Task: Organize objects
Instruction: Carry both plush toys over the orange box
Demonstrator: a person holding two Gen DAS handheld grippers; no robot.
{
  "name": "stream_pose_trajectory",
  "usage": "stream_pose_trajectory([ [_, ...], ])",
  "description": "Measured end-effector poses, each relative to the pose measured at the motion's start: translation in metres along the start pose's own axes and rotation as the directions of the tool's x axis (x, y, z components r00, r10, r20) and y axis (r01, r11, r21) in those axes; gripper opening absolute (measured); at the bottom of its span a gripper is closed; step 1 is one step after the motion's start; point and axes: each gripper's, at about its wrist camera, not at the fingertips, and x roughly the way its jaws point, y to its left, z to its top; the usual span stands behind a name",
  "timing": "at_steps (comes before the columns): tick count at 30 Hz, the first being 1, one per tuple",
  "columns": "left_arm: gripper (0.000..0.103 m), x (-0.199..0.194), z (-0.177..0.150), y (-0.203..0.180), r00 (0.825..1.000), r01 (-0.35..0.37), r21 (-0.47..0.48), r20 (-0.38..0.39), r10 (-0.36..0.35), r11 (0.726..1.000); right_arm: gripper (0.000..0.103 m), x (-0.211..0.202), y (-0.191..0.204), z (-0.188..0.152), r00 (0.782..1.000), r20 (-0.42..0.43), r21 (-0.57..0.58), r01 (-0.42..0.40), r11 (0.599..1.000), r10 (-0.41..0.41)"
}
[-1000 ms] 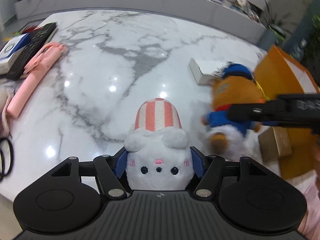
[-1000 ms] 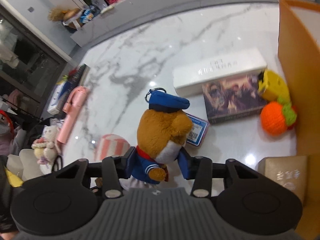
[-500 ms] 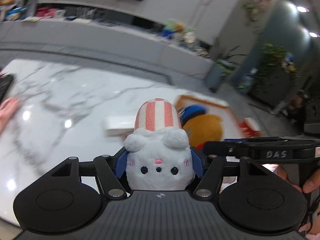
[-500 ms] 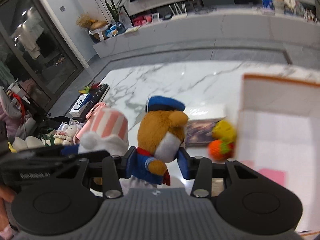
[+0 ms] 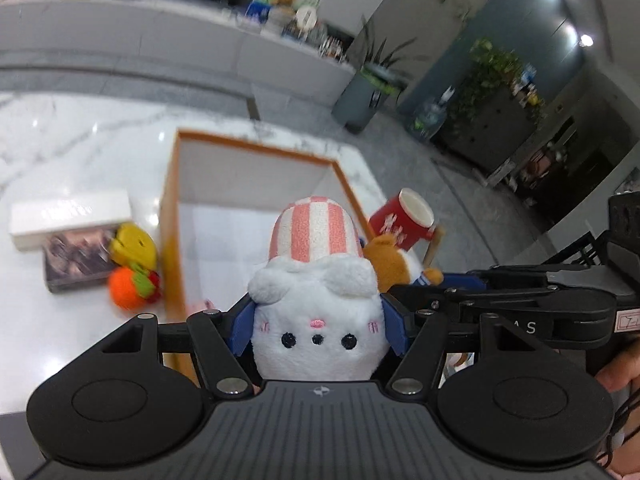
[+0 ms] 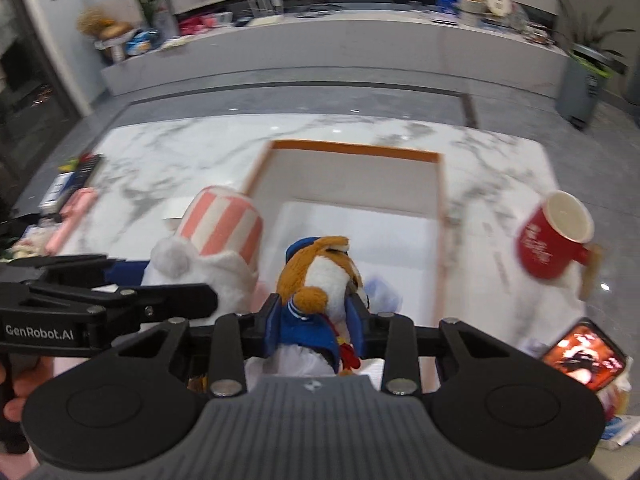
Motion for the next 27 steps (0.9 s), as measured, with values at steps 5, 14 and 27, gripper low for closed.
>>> stream_pose_trajectory([
  [5,0.074,0.043,0.003,-0.006,0.995,-0.045,0.022,-0.086,0.047,0.999,0.036,0.031,-0.021,-0.008,0.998,-0.040,0.002,0.050,0.999,-0.050],
  [14,0.074,0.074,-0.004,-0.005,0.976,-0.058,0.028,-0.210,0.063,0.998,0.035,0.059,-0.048,-0.017,0.993,-0.114,0.009,0.026,1.000,-0.025],
  [27,0.077,0.084,-0.008,0.002,0.964,-0.031,0.043,-0.263,0.041,0.999,0.039,0.066,-0.047,-0.014,0.980,-0.201,-0.109,-0.027,0.994,0.004],
])
